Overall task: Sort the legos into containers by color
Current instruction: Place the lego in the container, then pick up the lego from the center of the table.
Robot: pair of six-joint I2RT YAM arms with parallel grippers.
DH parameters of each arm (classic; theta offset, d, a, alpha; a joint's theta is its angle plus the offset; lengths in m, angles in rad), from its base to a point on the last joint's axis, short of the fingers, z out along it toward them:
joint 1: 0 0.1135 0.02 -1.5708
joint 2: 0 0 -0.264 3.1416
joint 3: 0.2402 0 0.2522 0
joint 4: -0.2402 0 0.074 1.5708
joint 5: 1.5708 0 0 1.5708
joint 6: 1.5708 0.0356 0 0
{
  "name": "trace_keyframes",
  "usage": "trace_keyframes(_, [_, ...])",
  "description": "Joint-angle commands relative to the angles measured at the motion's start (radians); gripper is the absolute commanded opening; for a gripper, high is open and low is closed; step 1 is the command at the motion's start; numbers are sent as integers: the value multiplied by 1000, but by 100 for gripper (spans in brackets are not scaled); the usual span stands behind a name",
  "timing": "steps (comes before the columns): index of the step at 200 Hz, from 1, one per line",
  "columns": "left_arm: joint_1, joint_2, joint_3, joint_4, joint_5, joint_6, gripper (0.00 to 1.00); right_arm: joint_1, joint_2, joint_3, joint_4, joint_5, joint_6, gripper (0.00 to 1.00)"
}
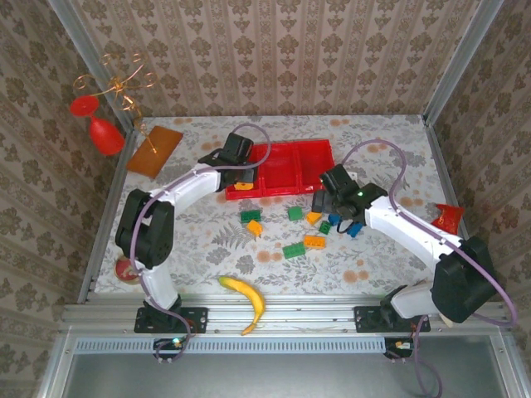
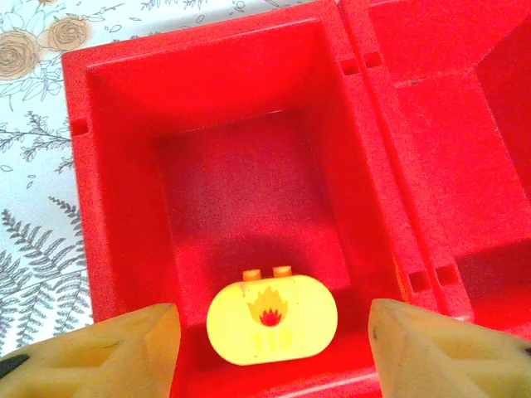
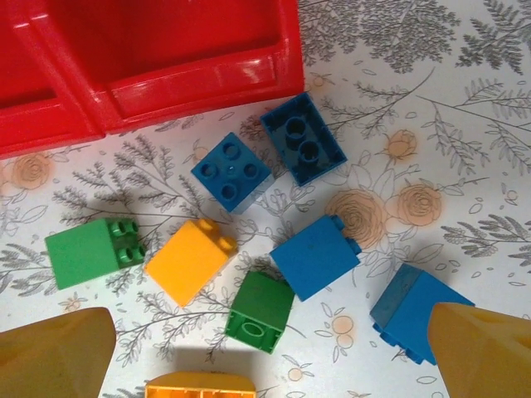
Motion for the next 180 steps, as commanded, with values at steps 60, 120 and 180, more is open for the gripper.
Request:
trace_keyframes(60, [-19, -303, -159, 53, -29, -43, 95, 110, 123, 108, -16, 25, -16, 93])
trace_keyframes(120, [-5, -512, -362, 96, -89, -106, 100, 165, 261, 216, -35, -6, -33, 91])
trace_keyframes(180, [42, -682, -529, 111, -104, -175, 100, 184, 345, 277, -43, -42, -45, 91])
